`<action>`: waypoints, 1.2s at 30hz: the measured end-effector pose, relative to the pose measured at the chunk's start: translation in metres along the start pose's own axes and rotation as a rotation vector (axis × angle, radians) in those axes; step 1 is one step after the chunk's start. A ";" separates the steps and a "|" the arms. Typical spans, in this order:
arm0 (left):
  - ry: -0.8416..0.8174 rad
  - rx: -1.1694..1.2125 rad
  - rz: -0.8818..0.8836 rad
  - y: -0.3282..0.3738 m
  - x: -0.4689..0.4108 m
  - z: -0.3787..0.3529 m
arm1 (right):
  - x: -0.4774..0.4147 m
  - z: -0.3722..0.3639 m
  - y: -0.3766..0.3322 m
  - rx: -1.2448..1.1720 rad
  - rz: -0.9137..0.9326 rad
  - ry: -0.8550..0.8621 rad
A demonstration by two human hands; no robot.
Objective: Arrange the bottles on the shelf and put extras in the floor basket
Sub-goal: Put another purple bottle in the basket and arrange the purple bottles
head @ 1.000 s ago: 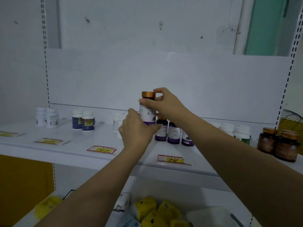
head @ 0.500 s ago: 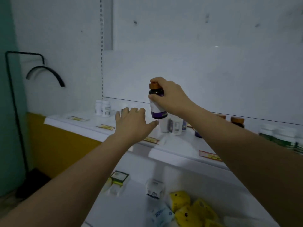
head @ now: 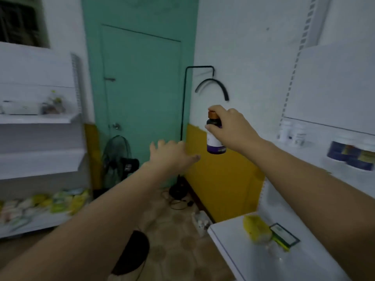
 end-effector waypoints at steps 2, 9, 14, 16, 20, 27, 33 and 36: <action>-0.003 -0.016 0.048 -0.039 -0.019 -0.009 | -0.024 -0.036 -0.010 -0.023 0.016 -0.022; -0.014 -0.062 0.042 -0.103 -0.106 -0.055 | -0.104 -0.156 -0.005 -0.053 0.025 -0.101; -0.059 -0.054 0.034 -0.126 -0.199 -0.111 | -0.178 -0.236 0.028 -0.014 0.033 -0.130; -0.064 -0.052 0.045 -0.138 -0.243 -0.133 | -0.214 -0.267 0.048 -0.010 0.030 -0.140; -0.088 -0.072 0.041 -0.151 -0.332 -0.163 | -0.289 -0.319 0.092 -0.054 -0.003 -0.143; -0.065 -0.071 -0.077 -0.142 -0.483 -0.209 | -0.385 -0.398 0.187 -0.064 -0.153 -0.141; -0.063 0.004 -0.233 -0.112 -0.618 -0.276 | -0.437 -0.454 0.284 -0.010 -0.281 -0.087; -0.098 0.066 -0.344 -0.080 -0.673 -0.317 | -0.452 -0.475 0.337 0.060 -0.343 -0.052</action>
Point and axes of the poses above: each hand's wrist, its own x-axis away from the middle knuckle, its own z-axis out of the back of the hand, y = z × x, the point moved 10 cm from there along -x, towards the middle knuckle
